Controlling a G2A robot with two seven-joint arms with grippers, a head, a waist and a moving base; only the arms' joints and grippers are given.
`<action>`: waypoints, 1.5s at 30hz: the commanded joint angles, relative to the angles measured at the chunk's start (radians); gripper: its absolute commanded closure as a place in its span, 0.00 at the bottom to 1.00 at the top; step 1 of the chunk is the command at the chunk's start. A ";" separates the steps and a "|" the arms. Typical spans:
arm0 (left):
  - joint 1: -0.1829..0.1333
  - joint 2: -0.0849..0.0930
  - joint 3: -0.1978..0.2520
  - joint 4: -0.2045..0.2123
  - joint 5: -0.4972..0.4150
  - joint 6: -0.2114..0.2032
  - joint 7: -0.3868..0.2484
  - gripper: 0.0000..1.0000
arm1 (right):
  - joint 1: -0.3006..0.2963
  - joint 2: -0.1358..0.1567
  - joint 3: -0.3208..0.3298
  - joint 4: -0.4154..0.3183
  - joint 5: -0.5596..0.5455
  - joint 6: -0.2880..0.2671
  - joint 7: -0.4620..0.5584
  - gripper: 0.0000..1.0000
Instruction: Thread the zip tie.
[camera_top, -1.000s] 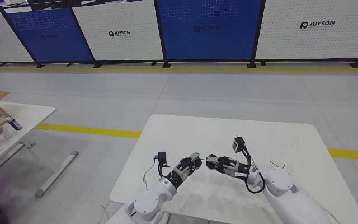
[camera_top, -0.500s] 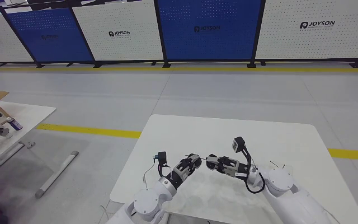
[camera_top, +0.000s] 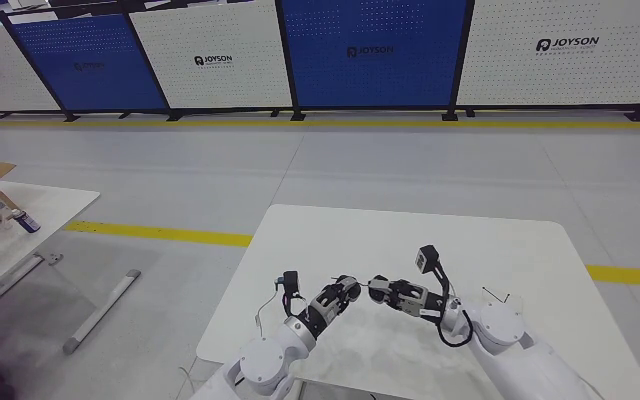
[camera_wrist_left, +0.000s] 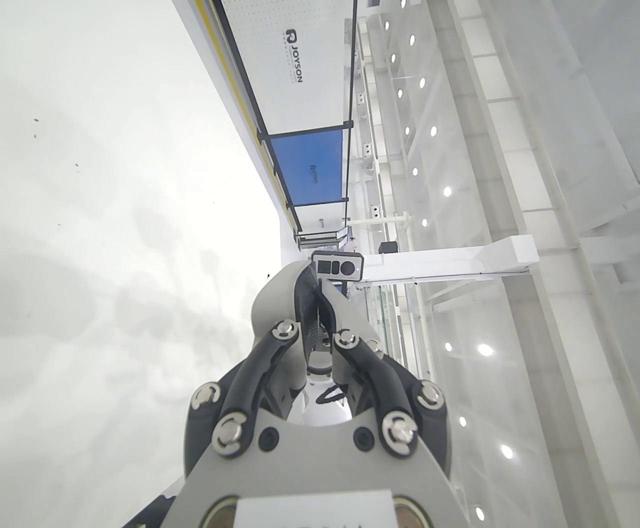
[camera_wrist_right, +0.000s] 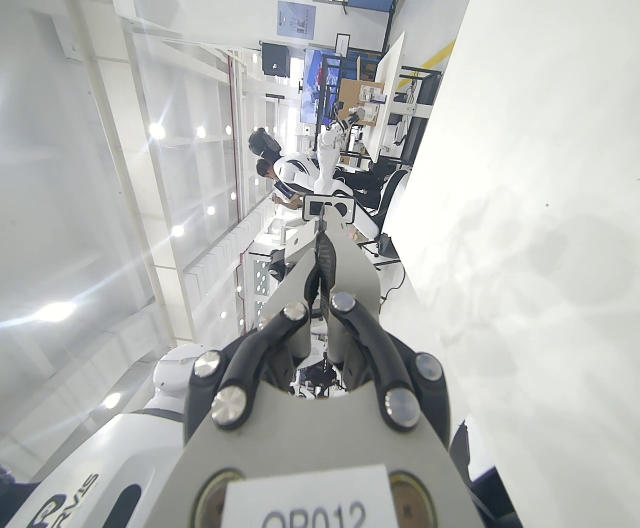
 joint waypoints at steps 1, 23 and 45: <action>-0.001 -0.001 -0.001 0.001 0.001 0.003 0.001 1.00 | -0.008 0.002 0.013 -0.007 -0.004 -0.001 -0.003 0.12; -0.039 -0.013 0.023 0.033 -0.036 0.140 0.043 1.00 | -0.130 0.039 0.152 -0.109 -0.037 -0.041 -0.039 0.00; -0.040 -0.012 -0.106 -0.165 -0.220 0.001 -0.081 1.00 | -0.130 0.039 0.152 -0.109 -0.037 -0.041 -0.039 0.00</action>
